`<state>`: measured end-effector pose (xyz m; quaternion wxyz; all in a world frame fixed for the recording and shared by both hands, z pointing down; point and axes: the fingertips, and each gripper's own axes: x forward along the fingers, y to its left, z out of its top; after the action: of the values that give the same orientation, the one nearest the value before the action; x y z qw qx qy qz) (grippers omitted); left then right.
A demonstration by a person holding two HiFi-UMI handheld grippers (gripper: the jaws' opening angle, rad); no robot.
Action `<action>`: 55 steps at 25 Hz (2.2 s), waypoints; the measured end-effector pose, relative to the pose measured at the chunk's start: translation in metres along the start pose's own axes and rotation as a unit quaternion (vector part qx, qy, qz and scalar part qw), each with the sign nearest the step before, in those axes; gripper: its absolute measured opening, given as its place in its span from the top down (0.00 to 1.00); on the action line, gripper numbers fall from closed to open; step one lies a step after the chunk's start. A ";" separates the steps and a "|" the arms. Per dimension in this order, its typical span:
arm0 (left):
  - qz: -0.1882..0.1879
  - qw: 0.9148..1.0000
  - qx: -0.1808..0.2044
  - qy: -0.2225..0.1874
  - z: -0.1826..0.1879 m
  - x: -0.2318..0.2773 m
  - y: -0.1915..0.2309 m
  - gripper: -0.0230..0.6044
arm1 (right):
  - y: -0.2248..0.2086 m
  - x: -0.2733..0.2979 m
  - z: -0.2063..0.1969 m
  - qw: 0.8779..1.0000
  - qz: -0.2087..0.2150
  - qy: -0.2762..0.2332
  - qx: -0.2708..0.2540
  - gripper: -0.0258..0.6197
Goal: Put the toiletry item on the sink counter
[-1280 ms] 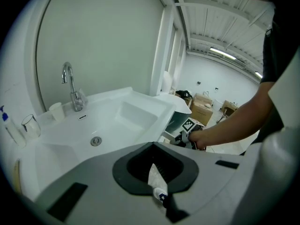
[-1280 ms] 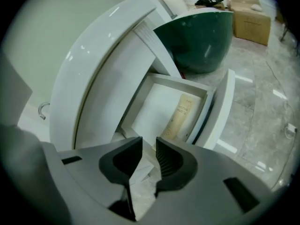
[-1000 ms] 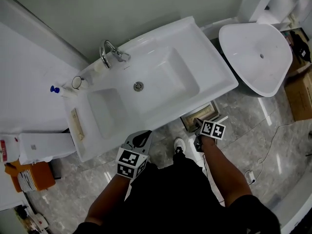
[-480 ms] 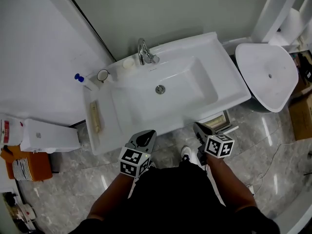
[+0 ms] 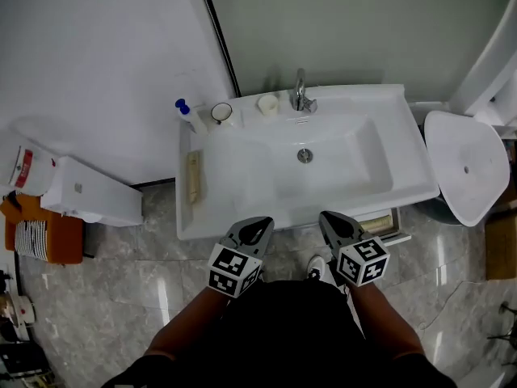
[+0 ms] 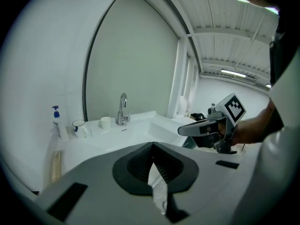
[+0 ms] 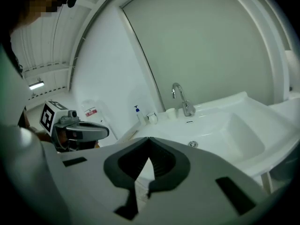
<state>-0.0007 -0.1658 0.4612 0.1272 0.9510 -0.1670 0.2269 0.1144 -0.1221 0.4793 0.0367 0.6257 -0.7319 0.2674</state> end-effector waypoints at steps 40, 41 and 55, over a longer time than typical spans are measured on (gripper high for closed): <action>0.199 0.972 -0.124 -0.003 -0.132 -0.196 0.216 0.96 | 0.219 0.289 -0.078 0.971 0.118 0.171 -0.118 0.84; 0.203 0.971 -0.129 -0.003 -0.136 -0.200 0.218 0.96 | 0.221 0.299 -0.082 0.970 0.117 0.177 -0.114 0.84; 0.238 0.957 -0.164 0.002 -0.161 -0.234 0.233 0.96 | 0.210 0.398 -0.125 0.963 0.061 0.262 -0.027 0.69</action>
<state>-0.3476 -0.2660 0.5277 0.2244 0.8493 -0.4233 0.2219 -0.2023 -0.4092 0.6680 0.2273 0.4866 -0.7406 0.4038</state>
